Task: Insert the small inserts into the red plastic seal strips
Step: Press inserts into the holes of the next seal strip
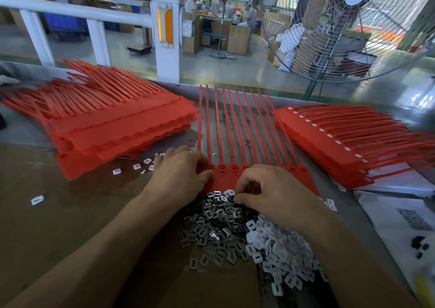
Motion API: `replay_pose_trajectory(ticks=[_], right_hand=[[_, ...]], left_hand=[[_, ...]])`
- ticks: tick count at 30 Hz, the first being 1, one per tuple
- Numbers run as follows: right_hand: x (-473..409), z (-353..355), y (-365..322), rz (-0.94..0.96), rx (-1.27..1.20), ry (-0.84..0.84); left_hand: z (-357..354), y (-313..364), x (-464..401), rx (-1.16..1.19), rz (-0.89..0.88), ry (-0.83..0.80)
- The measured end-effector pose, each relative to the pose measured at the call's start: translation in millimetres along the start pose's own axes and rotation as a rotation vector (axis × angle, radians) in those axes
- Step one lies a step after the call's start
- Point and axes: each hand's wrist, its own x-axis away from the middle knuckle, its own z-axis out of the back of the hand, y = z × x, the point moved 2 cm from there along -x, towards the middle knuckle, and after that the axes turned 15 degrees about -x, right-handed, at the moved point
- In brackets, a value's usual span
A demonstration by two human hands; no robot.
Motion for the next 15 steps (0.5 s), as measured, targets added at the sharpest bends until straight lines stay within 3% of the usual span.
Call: replay_pose_trajectory(ticks=[8, 15], right_hand=[[3, 3, -1, 0.014, -0.199, -0.018], [-2, 19, 21, -0.056, -0.343, 0.419]], left_hand=[[1, 0, 1, 0.002, -0.003, -0.001], [1, 0, 1, 0.013, -0.005, -0.009]])
